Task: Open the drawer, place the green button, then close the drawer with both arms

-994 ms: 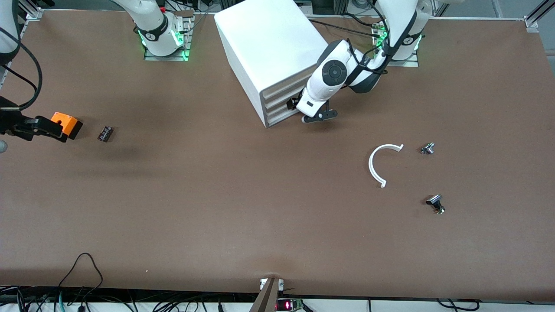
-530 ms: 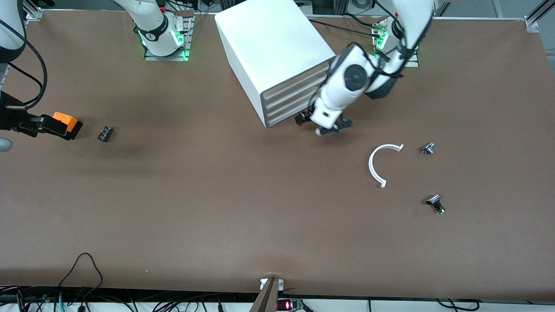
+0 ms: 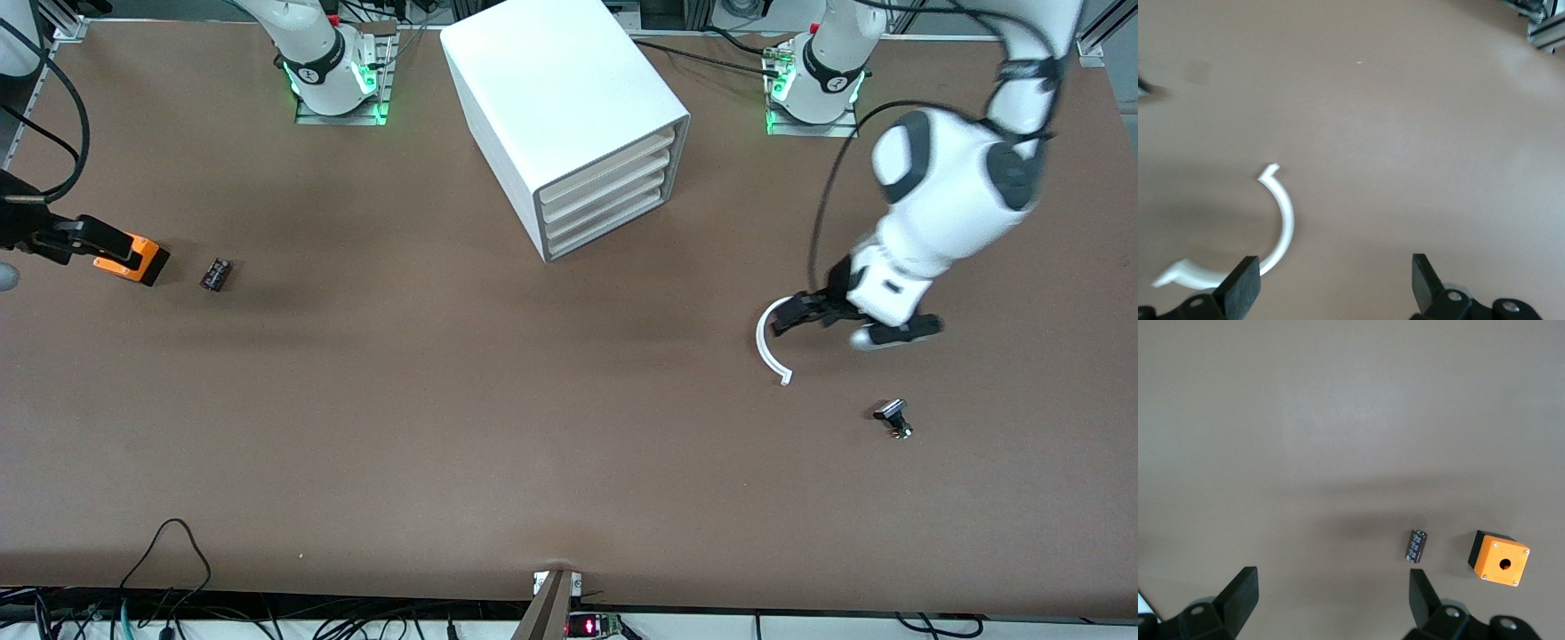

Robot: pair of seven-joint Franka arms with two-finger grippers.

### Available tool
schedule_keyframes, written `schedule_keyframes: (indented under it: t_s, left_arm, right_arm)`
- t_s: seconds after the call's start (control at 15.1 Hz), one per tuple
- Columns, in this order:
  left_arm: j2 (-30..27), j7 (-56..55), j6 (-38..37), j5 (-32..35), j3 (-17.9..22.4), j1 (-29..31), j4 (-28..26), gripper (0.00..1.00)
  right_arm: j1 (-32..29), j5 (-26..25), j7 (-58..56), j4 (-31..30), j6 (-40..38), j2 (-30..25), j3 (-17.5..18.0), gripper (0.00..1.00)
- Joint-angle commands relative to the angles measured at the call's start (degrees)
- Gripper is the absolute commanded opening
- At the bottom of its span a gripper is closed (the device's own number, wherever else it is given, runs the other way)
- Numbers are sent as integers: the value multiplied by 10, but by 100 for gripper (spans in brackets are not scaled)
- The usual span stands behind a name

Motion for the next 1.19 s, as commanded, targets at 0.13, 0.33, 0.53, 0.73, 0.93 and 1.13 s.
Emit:
schedule_keyframes:
  t_s: [0.13, 0.33, 0.53, 0.73, 0.93, 1.13]
  left_arm:
    - [-52, 51, -244, 126, 44, 7, 150, 100]
    - [-49, 19, -310, 171, 44, 6, 196, 100]
    - [-40, -45, -353, 175, 46, 8, 216, 100]
    - [-40, -44, -354, 143, 47, 31, 217, 100]
    - [-39, -44, -353, 142, 47, 32, 220, 100]
    - [-40, -42, -358, 142, 46, 32, 220, 100]
  right_arm:
    - [-10, -8, -13, -68, 15, -51, 12, 100]
    - [-10, -8, -11, -125, 48, -85, 12, 100]
    - [-10, -9, -10, -125, 51, -86, 10, 100]
    - [-11, -9, -15, -115, 52, -80, 9, 100]
    - [-9, -24, -17, -95, 48, -70, 12, 100]
    - [-10, -25, -18, -93, 48, -70, 12, 100]
